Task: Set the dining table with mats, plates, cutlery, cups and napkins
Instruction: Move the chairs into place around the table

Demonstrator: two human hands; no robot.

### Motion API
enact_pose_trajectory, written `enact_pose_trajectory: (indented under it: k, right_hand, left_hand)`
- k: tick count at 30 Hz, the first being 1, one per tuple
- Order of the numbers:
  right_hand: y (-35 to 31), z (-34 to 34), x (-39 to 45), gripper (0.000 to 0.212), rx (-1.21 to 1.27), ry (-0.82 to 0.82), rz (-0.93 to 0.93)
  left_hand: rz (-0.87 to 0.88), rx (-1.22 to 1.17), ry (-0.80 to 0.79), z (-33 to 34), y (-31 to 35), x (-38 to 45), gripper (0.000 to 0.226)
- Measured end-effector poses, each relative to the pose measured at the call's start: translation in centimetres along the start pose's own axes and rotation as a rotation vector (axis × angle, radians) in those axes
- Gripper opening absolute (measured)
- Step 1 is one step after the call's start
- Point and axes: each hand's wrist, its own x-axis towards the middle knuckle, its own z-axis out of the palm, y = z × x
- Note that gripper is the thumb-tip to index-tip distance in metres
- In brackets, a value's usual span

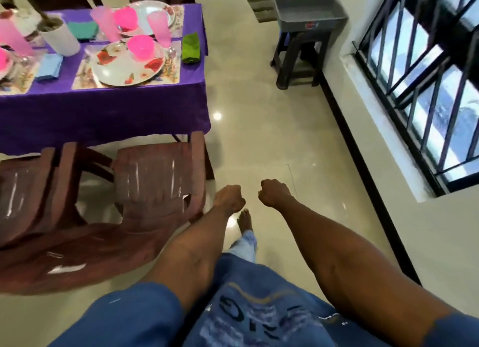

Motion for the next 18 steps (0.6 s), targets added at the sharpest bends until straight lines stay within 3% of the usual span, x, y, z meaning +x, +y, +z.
enact_pose_trajectory:
  k: [6,13,18]
  right_hand:
    - [3.0,-5.0,10.4,0.030,0.045,-0.091,0.032]
    - [3.3,-14.1,23.4,0.024,0.212,-0.032,0.073]
    - [5.2,-20.6,35.0,0.024,0.155,-0.053,0.046]
  left_hand:
    - [0.020,0.074,-0.094,-4.2,3.8,11.6,0.032]
    - [-0.076,-0.028,-0.031,-13.2,7.5,25.4,0.029]
    - [-0.109,-0.020,-0.056,-16.8,9.9,35.2,0.027]
